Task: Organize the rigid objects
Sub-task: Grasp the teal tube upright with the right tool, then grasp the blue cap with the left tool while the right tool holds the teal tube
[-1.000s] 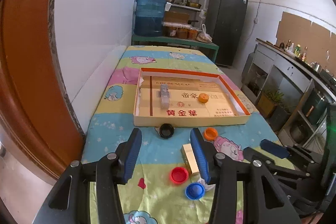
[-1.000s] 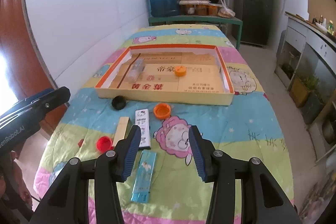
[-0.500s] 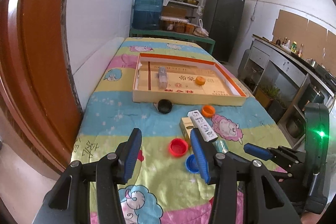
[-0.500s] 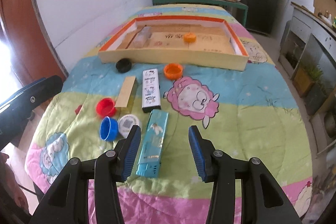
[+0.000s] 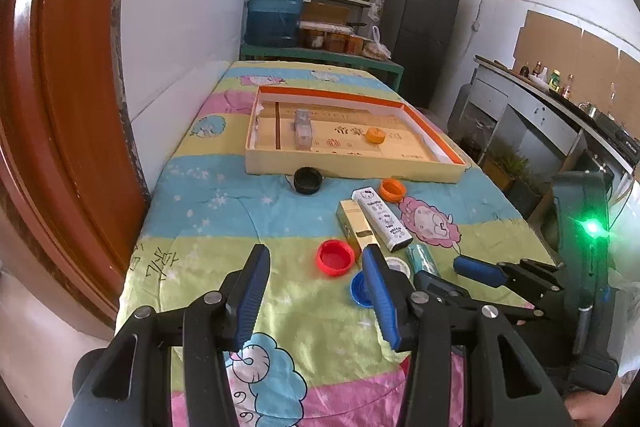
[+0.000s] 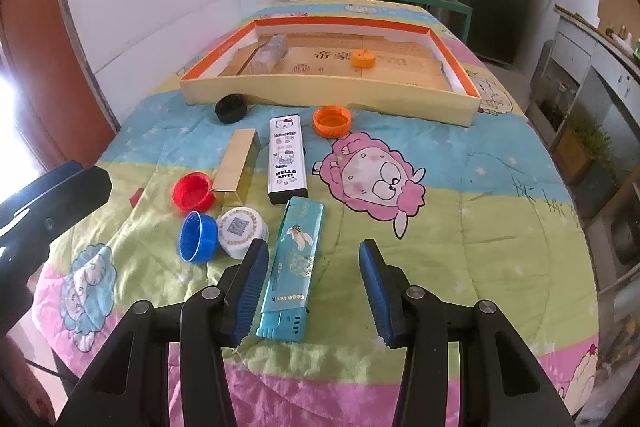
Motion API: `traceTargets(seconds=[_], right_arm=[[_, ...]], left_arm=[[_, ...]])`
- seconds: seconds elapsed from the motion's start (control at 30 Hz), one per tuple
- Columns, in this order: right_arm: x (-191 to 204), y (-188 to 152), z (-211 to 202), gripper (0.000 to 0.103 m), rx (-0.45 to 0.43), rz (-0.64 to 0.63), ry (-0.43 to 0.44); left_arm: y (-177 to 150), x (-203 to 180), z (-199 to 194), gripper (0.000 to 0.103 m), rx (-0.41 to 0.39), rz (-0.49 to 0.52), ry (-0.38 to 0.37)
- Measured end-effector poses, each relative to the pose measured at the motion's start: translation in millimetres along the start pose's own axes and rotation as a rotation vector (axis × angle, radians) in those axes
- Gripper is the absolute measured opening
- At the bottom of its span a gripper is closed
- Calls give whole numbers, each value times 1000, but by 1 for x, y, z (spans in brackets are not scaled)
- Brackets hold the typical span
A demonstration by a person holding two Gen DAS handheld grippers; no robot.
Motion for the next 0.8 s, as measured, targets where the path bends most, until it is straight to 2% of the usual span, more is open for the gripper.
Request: traceTargets(seconds=[0.1, 0.17, 0.2, 0.23, 0.43, 0.8], right_arm=[[2, -1, 4, 48, 3, -10, -2], [2, -2, 5, 38, 1, -18, 1], [1, -2, 6, 27, 1, -19, 4], [1, -2, 5, 22, 0, -19, 3], [-16, -1, -3, 22, -24, 12, -11], [-38, 0, -14, 22, -46, 67, -7]], left_arm=[[-3, -4, 2, 49, 10, 12, -24], [-5, -8, 4, 49, 18, 27, -40], [-6, -11, 5, 49, 22, 36, -51], [-7, -14, 7, 49, 28, 45, -65], [-16, -31, 25, 49, 89, 100, -146], [-20, -33, 55, 49, 148, 66, -160]])
Point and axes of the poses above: each gripper's, at about its wrist camera, not at the fingertips, and z roughly the way its jaws point, x to its left, y to its top, the point moved 3 cm from there along z, roughly the way its jaws point, and after that the axes turned 6 degrees about z, right-handed, at the moved point
